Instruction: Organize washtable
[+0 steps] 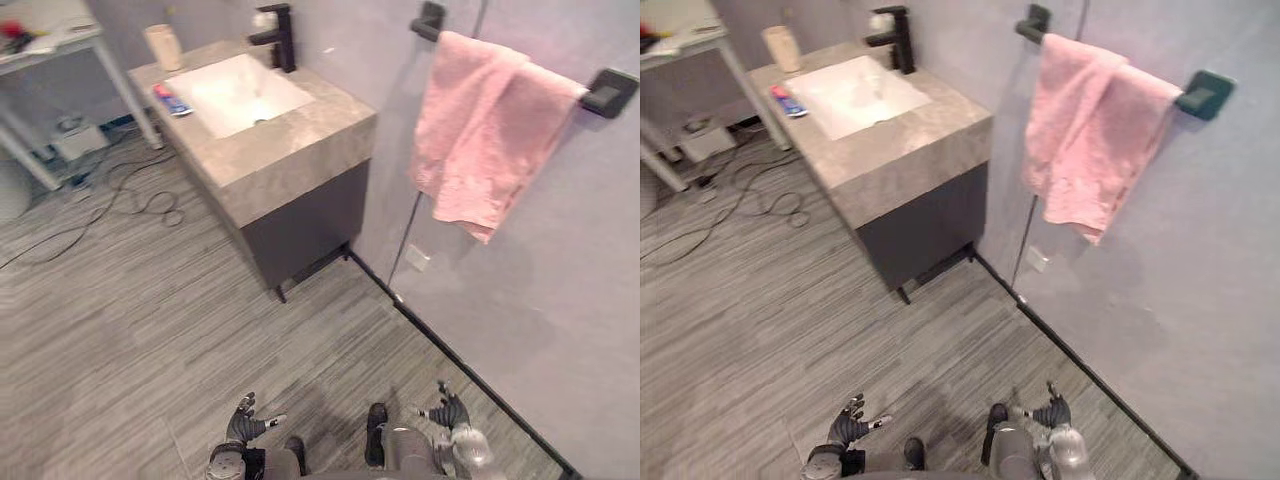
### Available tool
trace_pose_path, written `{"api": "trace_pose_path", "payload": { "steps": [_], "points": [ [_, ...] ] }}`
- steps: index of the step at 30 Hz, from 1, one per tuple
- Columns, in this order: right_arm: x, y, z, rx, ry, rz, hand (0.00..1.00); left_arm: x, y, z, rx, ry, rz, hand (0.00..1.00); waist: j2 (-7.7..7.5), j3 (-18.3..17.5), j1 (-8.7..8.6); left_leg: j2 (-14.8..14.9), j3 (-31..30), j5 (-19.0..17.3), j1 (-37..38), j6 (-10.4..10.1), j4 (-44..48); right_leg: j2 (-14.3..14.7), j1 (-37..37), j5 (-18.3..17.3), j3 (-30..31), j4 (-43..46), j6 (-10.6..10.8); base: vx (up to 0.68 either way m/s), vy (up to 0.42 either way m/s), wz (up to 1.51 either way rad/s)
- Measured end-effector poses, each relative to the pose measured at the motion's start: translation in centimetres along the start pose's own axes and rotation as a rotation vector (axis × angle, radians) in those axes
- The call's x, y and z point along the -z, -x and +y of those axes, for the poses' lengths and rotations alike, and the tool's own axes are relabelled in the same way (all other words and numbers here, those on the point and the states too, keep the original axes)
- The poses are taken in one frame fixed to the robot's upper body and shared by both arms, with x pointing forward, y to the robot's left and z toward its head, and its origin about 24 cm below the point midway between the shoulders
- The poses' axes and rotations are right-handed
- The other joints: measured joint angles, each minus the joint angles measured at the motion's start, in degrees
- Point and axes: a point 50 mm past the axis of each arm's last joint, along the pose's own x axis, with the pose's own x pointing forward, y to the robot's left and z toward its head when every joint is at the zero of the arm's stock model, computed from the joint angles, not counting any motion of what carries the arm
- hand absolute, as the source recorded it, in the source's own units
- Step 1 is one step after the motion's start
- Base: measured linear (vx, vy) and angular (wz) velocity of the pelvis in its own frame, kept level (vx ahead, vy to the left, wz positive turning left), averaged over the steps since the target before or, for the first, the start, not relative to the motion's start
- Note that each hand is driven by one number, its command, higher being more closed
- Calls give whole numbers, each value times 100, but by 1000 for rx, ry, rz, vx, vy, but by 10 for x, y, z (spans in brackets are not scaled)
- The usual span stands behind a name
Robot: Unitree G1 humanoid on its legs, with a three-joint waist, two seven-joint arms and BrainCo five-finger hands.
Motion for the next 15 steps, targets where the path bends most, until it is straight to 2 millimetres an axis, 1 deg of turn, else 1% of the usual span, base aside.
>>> {"api": "trace_pose_path", "payload": {
  "steps": [1, 2, 3, 4, 5, 6, 7, 8, 9, 10, 11, 12, 13, 14, 15],
  "points": [
    [2, 1, -1, 9, -9, 9, 0, 0, 0, -1, -1, 10, 2, 0, 42, -22, 27, 7, -91, 42, -101, -64, 172, -40, 23, -39, -185, -99, 46, -71, -225, 144],
    [4, 3, -3, 17, -17, 7, 0, -4, 0, -6, 5, 34, -16, 0, 180, -62, 177, 26, -85, -19, -446, 32, 919, -111, 50, 24, -634, -257, 32, -39, -117, 99],
    [1, 2, -1, 13, -17, -1, 0, -4, 0, -8, 7, 42, -15, 0, 248, -64, 184, 64, -99, -33, -517, 52, 1114, -98, 80, 44, -811, -340, 23, -29, -116, 119],
    [0, 2, 3, 1, -15, -6, 0, -2, 2, -11, 11, 56, -8, 0, 350, -67, 149, 181, -41, -139, -556, 88, 1179, -59, 156, 120, -1183, -497, 8, 3, -75, 125],
    [0, 3, 8, -10, -24, -5, 0, -3, 1, -11, 11, 56, -13, 0, 348, -68, 146, 253, 141, -335, -567, 126, 1123, -64, 140, 120, -1429, -509, 4, 20, -54, 126],
    [0, 3, 11, -14, -32, -3, 0, -5, 1, -9, 7, 58, -19, 0, 336, -62, 151, 286, 224, -376, -627, 130, 1095, -87, 146, 123, -1512, -529, -7, 32, -35, 102],
    [0, 4, 13, -15, -43, -2, 0, -5, 1, -8, -1, 77, -22, 0, 351, -65, 191, 445, 618, -350, -717, 170, 1033, -104, 252, 179, -1698, -637, -37, 50, -22, 68],
    [0, 4, 13, -13, -48, -1, 0, -5, 1, -7, -2, 81, -19, 0, 340, -62, 177, 540, 838, -329, -747, 202, 1056, -142, 316, 242, -1847, -691, -47, 97, 21, 89],
    [0, 4, 14, -13, -64, 0, 0, -5, 1, -7, -1, 76, -21, 0, 348, -68, 147, 728, 1326, -277, -747, 287, 1072, -238, 471, 292, -2114, -774, -46, 186, 106, 106],
    [3, 4, 13, -11, -66, 11, 0, -7, 0, -7, 6, 68, -26, 0, 338, -73, 119, 844, 1766, -217, -750, 355, 1092, -350, 596, 297, -2335, -811, -28, 200, 132, 108],
    [5, 4, 12, -7, -65, 20, 0, -7, -1, -8, 10, 64, -23, 0, 341, -70, 132, 837, 1852, -160, -767, 318, 1094, -413, 642, 303, -2430, -835, -2, 209, 146, 97],
    [7, 1, 10, 1, -65, 40, 0, -10, -2, -10, 20, 58, -32, 0, 347, -75, 147, 721, 1860, -33, -832, 389, 1014, -504, 744, 348, -2616, -952, 77, 172, 106, 103],
    [8, -1, 9, 7, -74, 55, 0, -12, -3, -12, 34, 42, -40, 0, 351, -73, 108, 553, 1812, 150, -858, 477, 760, -539, 881, 472, -2808, -1225, 160, 171, 111, 104],
    [8, -2, 9, 10, -76, 58, 0, -14, -3, -12, 37, 40, -43, 0, 360, -70, 121, 468, 1755, 249, -840, 478, 629, -577, 954, 556, -2917, -1399, 196, 186, 105, 118],
    [4, -4, 9, 12, -82, 49, 0, -18, -6, -12, 36, 36, -56, 0, 353, -18, 126, 342, 1606, 463, -955, 467, 634, -576, 1134, 720, -3138, -1815, 218, 155, 113, 111]
  ]
}}
